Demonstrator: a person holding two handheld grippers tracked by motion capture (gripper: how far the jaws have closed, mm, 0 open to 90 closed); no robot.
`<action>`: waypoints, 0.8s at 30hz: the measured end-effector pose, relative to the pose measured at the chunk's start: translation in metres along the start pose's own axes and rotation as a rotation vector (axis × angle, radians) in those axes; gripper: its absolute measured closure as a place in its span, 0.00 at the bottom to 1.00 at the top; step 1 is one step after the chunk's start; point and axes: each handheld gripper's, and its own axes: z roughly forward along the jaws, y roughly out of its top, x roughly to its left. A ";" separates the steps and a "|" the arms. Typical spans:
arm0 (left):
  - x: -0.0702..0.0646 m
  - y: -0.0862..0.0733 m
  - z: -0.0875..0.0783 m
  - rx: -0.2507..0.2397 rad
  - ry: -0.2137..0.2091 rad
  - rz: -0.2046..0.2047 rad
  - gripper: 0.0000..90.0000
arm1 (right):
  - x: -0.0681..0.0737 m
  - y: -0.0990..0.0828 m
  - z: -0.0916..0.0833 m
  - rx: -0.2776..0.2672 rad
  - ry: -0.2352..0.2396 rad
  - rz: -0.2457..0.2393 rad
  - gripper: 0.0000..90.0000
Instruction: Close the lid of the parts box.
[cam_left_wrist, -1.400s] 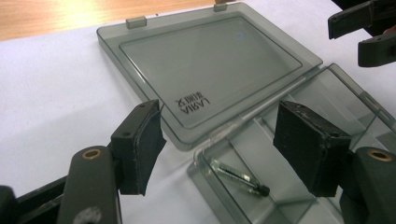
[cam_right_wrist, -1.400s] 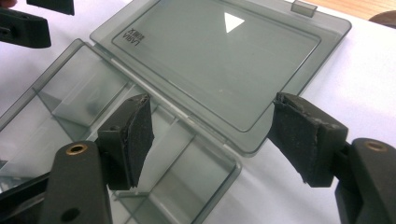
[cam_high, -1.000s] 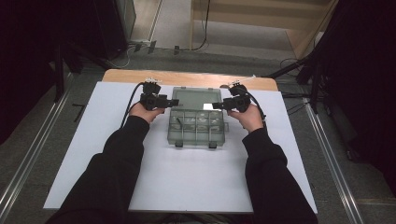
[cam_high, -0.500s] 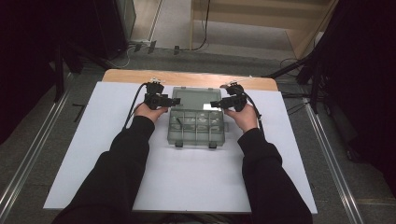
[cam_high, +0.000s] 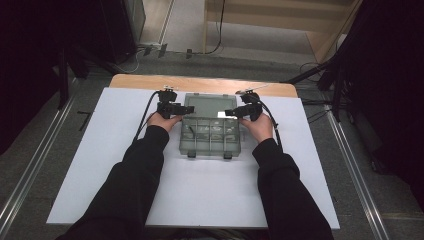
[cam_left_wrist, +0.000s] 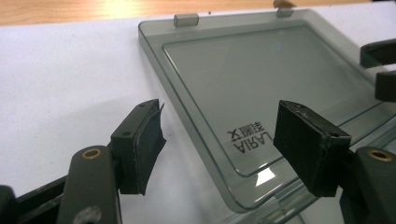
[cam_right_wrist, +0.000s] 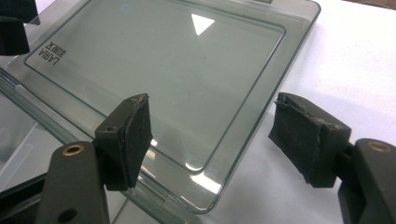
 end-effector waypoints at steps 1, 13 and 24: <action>0.000 0.000 0.001 0.005 0.004 0.002 0.36 | 0.000 0.000 0.001 -0.001 0.000 -0.002 0.33; 0.000 -0.004 0.007 0.006 0.012 -0.016 0.36 | -0.002 -0.002 0.007 0.002 0.014 0.015 0.31; 0.001 -0.005 0.011 0.005 -0.013 -0.028 0.36 | -0.003 -0.003 0.010 0.005 0.027 0.029 0.26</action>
